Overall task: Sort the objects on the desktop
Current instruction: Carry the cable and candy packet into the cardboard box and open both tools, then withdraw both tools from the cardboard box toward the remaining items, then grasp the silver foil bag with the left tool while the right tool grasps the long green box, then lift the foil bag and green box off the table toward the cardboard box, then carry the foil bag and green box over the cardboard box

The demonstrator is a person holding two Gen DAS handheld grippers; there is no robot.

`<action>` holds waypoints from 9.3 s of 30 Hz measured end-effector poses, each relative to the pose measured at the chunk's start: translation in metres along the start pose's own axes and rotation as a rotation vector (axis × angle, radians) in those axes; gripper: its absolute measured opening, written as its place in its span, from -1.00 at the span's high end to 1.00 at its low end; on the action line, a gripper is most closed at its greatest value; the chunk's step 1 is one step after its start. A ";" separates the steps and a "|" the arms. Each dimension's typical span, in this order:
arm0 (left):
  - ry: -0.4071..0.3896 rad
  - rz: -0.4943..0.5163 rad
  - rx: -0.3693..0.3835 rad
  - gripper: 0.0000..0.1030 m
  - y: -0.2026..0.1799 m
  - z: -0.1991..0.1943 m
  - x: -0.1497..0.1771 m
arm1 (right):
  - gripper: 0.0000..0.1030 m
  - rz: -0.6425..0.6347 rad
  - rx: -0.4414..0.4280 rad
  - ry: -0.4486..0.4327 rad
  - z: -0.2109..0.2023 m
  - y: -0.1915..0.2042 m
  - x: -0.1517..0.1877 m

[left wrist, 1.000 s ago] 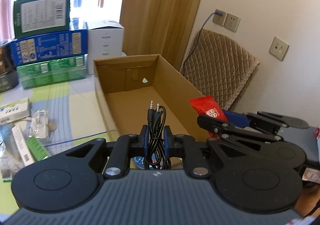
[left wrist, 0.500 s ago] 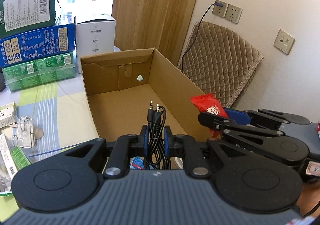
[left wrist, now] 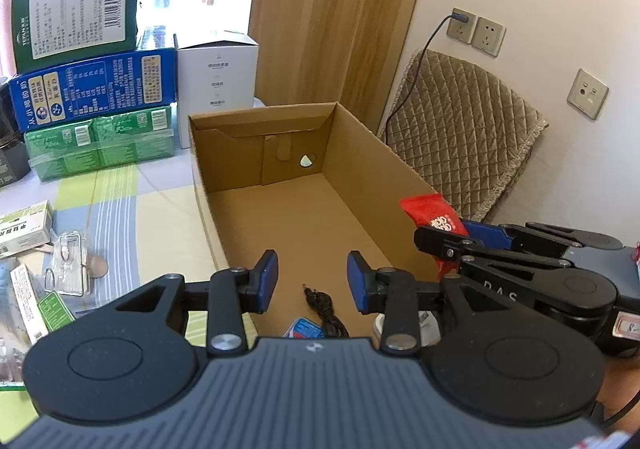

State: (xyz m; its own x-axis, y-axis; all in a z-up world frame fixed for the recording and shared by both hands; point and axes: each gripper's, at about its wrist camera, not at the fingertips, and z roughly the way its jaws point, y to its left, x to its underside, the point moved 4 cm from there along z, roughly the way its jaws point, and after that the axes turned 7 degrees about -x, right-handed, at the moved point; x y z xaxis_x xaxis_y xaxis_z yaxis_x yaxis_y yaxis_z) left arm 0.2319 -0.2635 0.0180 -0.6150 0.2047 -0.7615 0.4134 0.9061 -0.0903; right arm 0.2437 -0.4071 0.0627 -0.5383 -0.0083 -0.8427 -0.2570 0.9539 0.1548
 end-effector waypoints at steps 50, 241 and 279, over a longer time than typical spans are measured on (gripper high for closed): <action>-0.053 -0.114 -0.301 -0.97 0.188 -0.117 0.057 | -0.96 -0.118 -0.169 0.003 -0.038 0.133 -0.014; 0.304 -0.075 -0.208 0.27 0.188 -0.083 0.152 | 0.46 -0.159 -0.259 0.299 0.038 0.216 0.108; 0.134 -0.019 -0.133 0.27 0.047 -0.163 0.081 | 0.46 -0.034 -0.105 0.133 -0.097 0.110 0.035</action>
State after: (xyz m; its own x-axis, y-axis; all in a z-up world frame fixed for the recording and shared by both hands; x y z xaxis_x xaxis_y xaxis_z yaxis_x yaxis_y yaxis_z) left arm 0.0918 -0.1444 0.0564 -0.7097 0.2267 -0.6671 0.3139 0.9494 -0.0113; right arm 0.1187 -0.3311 0.1003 -0.6277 -0.0864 -0.7737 -0.3555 0.9159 0.1862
